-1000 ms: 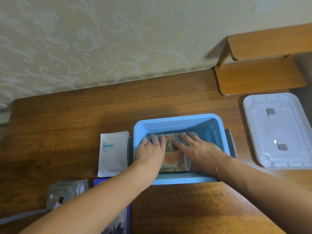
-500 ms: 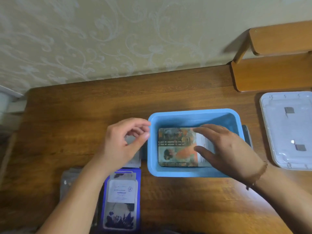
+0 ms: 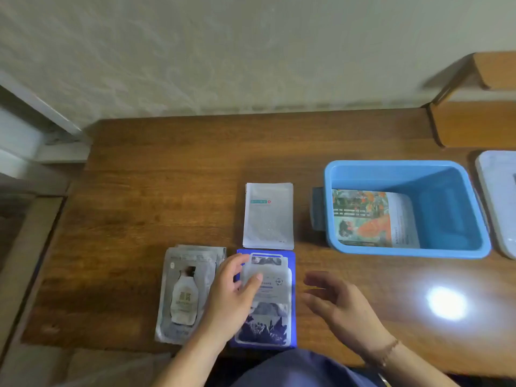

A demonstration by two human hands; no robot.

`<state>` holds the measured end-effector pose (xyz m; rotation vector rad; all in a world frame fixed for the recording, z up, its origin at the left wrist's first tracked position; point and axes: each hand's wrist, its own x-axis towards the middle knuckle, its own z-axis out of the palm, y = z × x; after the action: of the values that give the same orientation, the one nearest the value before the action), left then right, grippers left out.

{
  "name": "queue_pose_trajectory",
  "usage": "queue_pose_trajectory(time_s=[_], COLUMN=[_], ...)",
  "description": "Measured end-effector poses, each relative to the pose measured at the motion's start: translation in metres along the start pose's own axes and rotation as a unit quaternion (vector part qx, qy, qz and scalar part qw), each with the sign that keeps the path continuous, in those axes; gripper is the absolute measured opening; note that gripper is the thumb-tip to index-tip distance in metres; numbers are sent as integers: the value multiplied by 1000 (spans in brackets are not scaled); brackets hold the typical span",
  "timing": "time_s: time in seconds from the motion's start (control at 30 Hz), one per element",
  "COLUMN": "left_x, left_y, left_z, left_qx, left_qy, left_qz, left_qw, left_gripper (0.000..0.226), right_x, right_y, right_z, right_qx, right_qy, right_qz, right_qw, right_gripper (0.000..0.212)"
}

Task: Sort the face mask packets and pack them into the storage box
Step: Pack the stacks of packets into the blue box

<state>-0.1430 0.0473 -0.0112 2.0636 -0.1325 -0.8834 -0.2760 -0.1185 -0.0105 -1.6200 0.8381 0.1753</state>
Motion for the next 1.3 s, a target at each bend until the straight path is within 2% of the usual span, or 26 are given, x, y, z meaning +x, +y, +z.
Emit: queue_pose_trajectory(time_s=[0.07, 0.13, 0.2, 0.23, 0.3, 0.33, 0.4, 0.47, 0.53, 0.63, 0.73, 0.77, 0.83, 0.9, 0.93, 0.97, 1.03, 1.1, 1.2, 1.3], left_x=[-10, -14, -20, -22, -25, -25, -26, -24, -26, -26, -28, -28, -29, -29, -29, -30, -30, -26, -24, -25], left_y=[-22, -37, -37, -39, -38, -39, -38, -42, -42, -42, -38, -37, -33, -32, -31, -31, -31, -36, -36, -36], left_z=[-3, -2, -1, 0, 0, 1, 1, 2, 2, 3, 5, 5, 6, 8, 8, 8, 8, 12, 13, 14], left_qx=[25, 3, -45, -79, -131, -146, -158, -164, -165, -164, -157, -159, -151, -145, -143, -145, -144, -132, -132, -129], left_qy=[-4, -18, -27, -33, -38, -36, -31, -35, -41, -38, -43, -41, -38, -33, -34, -34, -43, -48, -36, -22], left_qz=[-11, -47, -72, -73, -98, -104, -103, -95, -86, -73, -83, -83, -91, -94, -97, -97, -86, -65, -59, -48], left_qw=[1000, 999, 996, 994, 986, 983, 982, 981, 982, 983, 983, 983, 984, 984, 984, 984, 985, 988, 989, 990], left_gripper=[42, 48, 59, 71, 87, 78, 38, 33, 36, 26, 28, 36, 67, 80, 77, 65, 29, 35, 38, 60], right_x=[8, 15, 20, 22, 25, 25, 25, 24, 22, 16, 11, 10, 10, 10, 10, 9, 8, 5, -2, -7], right_y=[16, 23, 25, 25, 21, 17, 9, 5, 6, 10, 9, 9, 9, 11, 12, 12, 12, 12, 12, 3], right_z=[22, 40, 55, 61, 71, 74, 78, 84, 90, 97, 99, 99, 97, 95, 95, 94, 93, 92, 89, 75], right_qx=[41, 88, 120, 122, 115, 114, 102, 84, 51, 5, 13, 22, 23, 33, 46, 58, 63, 60, 78, 91], right_qy=[51, 83, 99, 105, 122, 124, 125, 122, 140, 153, 178, 181, 185, 181, 178, 171, 156, 139, 92, 59], right_qz=[90, 146, 186, 201, 214, 218, 225, 231, 224, 201, 192, 196, 191, 187, 186, 183, 171, 136, 84, 40], right_qw=[994, 982, 970, 966, 962, 961, 961, 962, 963, 968, 965, 963, 964, 965, 965, 966, 971, 979, 989, 993], right_gripper=[31, 34, 36, 35, 25, 19, 19, 16, 15, 29, 28, 27, 34, 48, 51, 46, 25, 19, 28, 34])
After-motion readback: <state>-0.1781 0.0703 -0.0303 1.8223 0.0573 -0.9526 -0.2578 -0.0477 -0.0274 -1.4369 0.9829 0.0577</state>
